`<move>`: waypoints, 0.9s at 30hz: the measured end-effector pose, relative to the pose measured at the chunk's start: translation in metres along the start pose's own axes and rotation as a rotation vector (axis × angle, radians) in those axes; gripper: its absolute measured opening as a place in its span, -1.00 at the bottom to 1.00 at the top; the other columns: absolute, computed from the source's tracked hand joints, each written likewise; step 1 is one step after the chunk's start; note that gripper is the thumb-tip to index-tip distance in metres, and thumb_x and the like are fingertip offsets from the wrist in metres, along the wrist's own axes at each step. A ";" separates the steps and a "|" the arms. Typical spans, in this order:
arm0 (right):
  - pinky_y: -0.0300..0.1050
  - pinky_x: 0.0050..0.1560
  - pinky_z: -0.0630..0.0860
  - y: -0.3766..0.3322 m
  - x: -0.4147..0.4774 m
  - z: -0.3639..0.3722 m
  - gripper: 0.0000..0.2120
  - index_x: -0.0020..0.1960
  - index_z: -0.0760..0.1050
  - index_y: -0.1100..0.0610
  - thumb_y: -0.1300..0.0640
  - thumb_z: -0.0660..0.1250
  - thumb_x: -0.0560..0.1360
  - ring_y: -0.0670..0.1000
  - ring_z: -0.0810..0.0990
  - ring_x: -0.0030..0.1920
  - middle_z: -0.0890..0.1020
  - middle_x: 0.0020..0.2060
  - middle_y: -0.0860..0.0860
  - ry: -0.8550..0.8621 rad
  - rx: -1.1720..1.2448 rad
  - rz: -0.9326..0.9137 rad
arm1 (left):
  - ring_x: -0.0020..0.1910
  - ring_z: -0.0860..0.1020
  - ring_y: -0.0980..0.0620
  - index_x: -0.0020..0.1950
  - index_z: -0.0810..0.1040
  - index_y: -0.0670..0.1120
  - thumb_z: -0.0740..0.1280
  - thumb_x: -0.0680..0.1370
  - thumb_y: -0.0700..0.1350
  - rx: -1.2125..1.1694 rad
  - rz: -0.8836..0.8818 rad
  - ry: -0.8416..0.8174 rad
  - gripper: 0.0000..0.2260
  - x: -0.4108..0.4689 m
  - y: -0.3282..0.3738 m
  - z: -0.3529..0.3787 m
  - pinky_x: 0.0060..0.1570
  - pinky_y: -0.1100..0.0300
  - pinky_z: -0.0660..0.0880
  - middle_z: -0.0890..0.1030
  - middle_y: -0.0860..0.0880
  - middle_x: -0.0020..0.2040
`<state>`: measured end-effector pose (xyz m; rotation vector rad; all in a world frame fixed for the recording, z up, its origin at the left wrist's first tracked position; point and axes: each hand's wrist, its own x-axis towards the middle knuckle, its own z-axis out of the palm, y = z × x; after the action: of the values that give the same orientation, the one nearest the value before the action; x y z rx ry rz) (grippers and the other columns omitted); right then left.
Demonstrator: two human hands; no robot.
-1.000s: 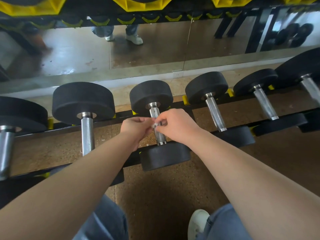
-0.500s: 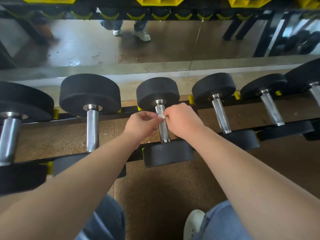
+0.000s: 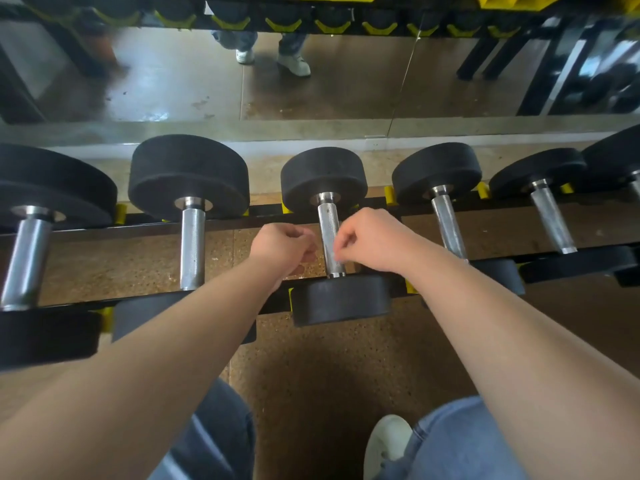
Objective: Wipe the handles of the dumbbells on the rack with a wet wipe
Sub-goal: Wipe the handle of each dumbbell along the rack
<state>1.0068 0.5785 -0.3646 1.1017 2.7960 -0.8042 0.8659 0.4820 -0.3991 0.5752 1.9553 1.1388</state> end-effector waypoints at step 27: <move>-0.59 -0.18 0.36 -0.062 0.001 0.021 -0.88 0.07 0.69 -0.10 0.00 0.47 0.54 -0.43 0.54 -0.10 0.62 -0.13 -0.31 0.258 0.380 -0.039 | -0.11 0.70 0.07 0.21 0.64 -0.20 0.37 0.64 -0.25 -0.500 -0.097 -0.253 -0.84 -0.019 0.014 -0.066 -0.17 0.32 0.64 0.73 -0.14 0.00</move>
<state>0.9634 0.5311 -0.3546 1.2864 2.9552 -1.3308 0.8240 0.4413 -0.3605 0.3311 1.3971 1.3576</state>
